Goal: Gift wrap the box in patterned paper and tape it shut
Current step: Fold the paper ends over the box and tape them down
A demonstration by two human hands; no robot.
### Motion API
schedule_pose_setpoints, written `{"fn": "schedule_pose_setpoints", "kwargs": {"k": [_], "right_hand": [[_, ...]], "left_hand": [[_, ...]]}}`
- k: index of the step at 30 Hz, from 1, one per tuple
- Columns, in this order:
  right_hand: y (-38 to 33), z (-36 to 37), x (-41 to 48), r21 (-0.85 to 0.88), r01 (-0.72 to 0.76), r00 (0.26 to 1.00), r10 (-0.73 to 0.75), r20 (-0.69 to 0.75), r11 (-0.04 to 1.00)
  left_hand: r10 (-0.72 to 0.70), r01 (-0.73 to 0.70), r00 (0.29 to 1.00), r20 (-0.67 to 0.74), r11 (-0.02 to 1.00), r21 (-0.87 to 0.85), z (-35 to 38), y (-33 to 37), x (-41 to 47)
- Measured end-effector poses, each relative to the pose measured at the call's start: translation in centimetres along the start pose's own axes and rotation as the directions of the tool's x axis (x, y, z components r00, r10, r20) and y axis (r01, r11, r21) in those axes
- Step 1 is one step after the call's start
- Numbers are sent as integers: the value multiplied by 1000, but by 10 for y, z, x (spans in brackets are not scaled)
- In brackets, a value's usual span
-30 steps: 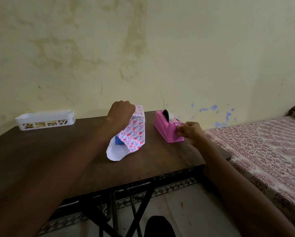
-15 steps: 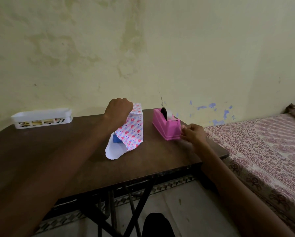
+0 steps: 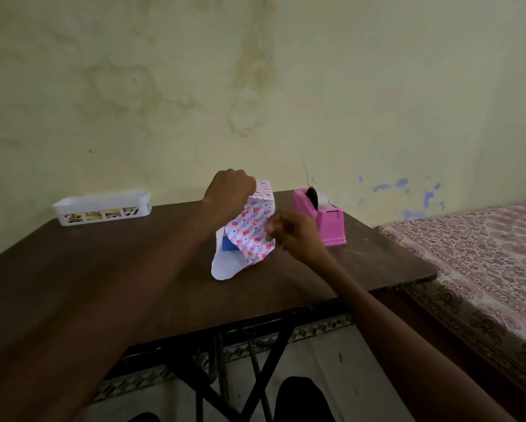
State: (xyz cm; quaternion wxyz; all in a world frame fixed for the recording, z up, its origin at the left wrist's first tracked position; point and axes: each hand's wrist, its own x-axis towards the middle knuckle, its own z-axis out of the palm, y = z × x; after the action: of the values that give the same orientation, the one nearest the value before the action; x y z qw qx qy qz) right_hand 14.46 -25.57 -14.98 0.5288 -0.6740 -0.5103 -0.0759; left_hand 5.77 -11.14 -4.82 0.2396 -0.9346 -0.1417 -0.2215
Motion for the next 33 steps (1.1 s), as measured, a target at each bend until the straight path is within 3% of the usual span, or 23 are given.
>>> {"fn": "schedule_pose_setpoints", "kwargs": {"k": [3, 5, 9, 13, 26, 33], "right_hand": [[6, 20, 16, -116, 82, 996, -77, 47, 990], [9, 31, 24, -131, 75, 997, -78, -18, 989], [16, 45, 34, -74, -41, 980, 25, -199, 996], [28, 55, 35, 1, -139, 949, 134, -284, 990], [22, 61, 44, -19, -306, 915, 289, -282, 952], [4, 60, 48, -77, -292, 914, 254, -317, 953]], "left_hand": [[22, -22, 1000, -2, 1000, 0, -1, -3, 1], [37, -37, 999, -3, 999, 17, -2, -4, 2], [51, -51, 999, -3, 999, 13, -2, -5, 3], [58, -58, 998, -11, 998, 2, 0, -6, 5], [58, -58, 998, -11, 998, -13, 3, -7, 5], [56, -56, 998, -8, 997, 44, 1, -5, 4]]}}
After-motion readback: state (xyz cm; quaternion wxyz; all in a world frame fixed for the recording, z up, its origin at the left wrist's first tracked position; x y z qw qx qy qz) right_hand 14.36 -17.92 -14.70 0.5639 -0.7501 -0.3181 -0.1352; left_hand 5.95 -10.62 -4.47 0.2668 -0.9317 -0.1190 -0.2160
